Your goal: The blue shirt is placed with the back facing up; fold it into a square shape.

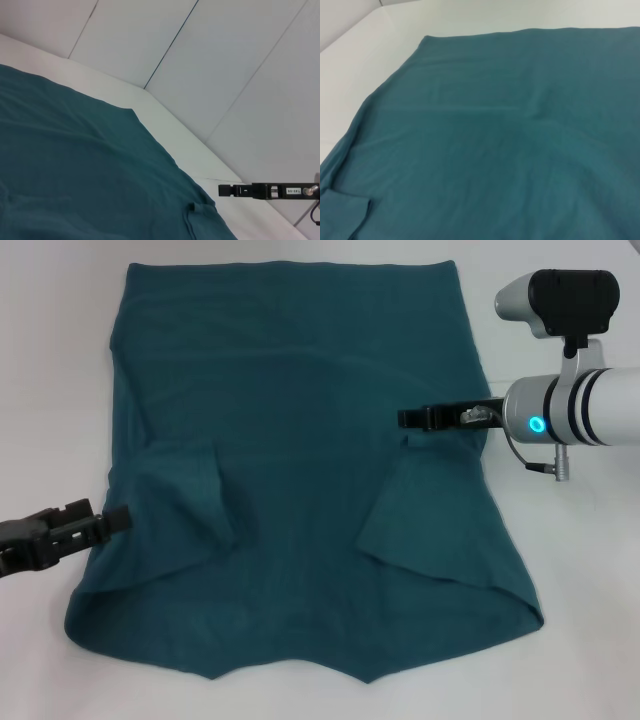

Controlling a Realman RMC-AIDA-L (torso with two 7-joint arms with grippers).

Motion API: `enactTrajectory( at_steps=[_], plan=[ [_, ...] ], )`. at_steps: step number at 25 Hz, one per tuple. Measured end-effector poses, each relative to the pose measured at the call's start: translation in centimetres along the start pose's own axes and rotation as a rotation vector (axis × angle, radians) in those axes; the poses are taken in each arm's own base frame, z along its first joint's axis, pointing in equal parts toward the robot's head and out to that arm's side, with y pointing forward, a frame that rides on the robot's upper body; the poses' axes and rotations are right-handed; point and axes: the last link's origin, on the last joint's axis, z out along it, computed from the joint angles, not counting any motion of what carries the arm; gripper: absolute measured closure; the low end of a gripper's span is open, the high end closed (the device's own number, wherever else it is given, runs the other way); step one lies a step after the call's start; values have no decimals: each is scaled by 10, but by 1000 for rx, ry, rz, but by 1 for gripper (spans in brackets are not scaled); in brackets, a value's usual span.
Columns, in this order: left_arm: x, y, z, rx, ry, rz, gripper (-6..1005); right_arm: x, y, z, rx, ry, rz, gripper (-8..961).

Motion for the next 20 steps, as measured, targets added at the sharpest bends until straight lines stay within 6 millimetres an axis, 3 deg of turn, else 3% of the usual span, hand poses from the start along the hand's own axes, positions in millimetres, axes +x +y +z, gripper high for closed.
enactTrajectory(
  at_steps=[5, 9, 12, 18, 20],
  plan=[
    [-1, 0, -6, -9, -14, 25, 112, 0, -5, -17, -53, 15, -54, 418],
    [0, -4, -16, 12, -43, 18, 112, 4, -15, -51, -125, 19, -79, 399],
    [3, -7, -24, 47, -91, -24, 112, 7, -16, -64, -150, 30, -99, 384],
    [12, -1, -35, 121, -221, -55, 113, 19, -27, -90, -164, 71, -137, 147],
    [13, 2, -35, 152, -284, -48, 113, 21, -30, -95, -174, 86, -138, 143]
  ],
)
